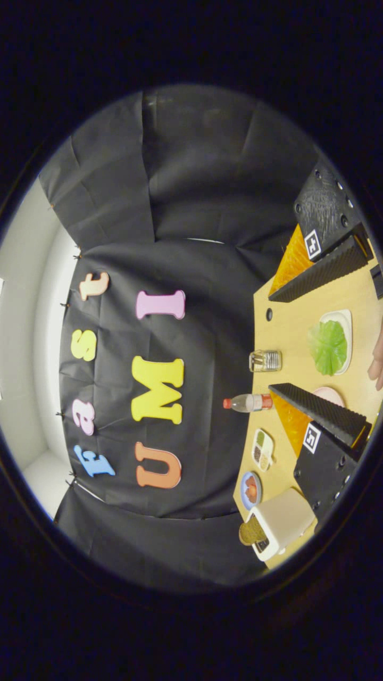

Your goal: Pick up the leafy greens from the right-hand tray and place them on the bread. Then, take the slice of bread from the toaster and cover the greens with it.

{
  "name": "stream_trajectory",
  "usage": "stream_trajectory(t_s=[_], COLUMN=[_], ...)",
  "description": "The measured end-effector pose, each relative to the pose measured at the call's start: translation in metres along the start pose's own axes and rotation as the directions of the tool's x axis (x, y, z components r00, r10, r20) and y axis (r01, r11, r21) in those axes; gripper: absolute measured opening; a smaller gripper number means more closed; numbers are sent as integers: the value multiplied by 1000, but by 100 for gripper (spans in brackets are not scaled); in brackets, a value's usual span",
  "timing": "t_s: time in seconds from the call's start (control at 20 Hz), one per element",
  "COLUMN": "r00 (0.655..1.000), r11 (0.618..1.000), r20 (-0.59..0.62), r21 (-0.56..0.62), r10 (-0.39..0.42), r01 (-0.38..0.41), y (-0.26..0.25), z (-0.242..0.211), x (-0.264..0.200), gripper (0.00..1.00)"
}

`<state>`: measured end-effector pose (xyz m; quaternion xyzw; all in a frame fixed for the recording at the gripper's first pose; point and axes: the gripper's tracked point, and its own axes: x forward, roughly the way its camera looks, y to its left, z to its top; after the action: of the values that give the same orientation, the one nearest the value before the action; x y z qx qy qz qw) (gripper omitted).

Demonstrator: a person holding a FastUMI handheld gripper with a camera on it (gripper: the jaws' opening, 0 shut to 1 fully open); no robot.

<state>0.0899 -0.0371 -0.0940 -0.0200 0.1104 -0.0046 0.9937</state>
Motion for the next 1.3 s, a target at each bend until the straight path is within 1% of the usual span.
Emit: stream_trajectory(t_s=[0.15,0.3,0.55,0.65,0.9,1.05,1.15,1.2,1.3], r00=[997,985,945,920,872,852,845,841,834], r11=[999,1000,999,998,991,987,986,984,980], r20=[-67,-172,-326,-390,-485,-519,-528,-532,-538], r21=[-21,0,28,65,135,159,169,180,197], r10=[-38,-9,-8,22,61,71,84,97,122], r01=[36,9,18,3,6,15,8,1,-16], y=[-17,-19,-35,-32,-31,-31,-29,-26,-18], z=[-24,-56,-112,-135,-182,-199,-203,-205,-206], x=[43,85,151,171,202,213,215,215,214], gripper=[95,95,95,95,95,94,95,93,78])
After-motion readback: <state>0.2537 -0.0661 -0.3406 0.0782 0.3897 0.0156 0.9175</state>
